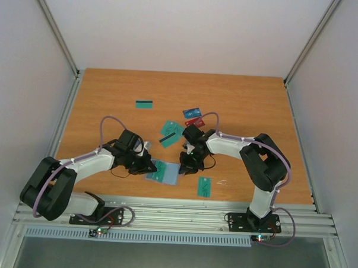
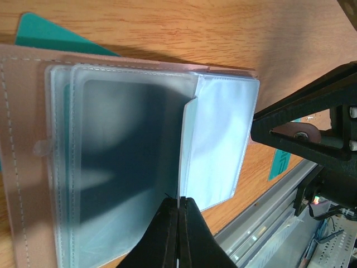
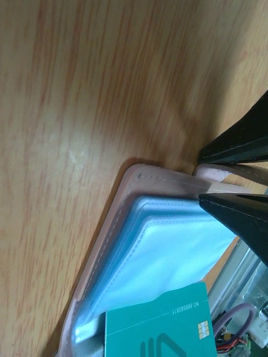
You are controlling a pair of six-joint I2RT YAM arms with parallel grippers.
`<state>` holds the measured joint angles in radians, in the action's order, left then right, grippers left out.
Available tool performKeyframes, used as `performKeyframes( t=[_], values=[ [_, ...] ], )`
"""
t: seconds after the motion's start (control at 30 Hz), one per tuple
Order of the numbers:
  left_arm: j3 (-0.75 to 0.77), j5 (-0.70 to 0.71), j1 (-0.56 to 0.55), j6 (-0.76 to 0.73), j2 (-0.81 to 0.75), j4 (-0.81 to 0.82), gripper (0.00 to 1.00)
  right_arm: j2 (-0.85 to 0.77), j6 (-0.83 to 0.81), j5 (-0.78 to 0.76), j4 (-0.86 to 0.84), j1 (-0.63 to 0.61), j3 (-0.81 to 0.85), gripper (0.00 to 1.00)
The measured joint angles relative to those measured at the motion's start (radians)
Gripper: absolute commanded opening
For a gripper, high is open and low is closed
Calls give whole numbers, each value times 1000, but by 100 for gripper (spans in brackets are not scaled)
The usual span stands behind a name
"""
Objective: Put the credit cards into the card holder
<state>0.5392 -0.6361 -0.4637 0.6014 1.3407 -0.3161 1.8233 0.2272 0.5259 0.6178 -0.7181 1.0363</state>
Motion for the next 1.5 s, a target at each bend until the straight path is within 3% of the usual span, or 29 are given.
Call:
performKeyframes(
  t=[0.87, 1.5],
  values=[
    [-51, -3, 4, -25, 61, 197, 0, 91, -49, 17, 79, 28, 120, 17],
    [-45, -35, 4, 7, 102, 227, 0, 80, -84, -11, 102, 40, 123, 19]
  ],
)
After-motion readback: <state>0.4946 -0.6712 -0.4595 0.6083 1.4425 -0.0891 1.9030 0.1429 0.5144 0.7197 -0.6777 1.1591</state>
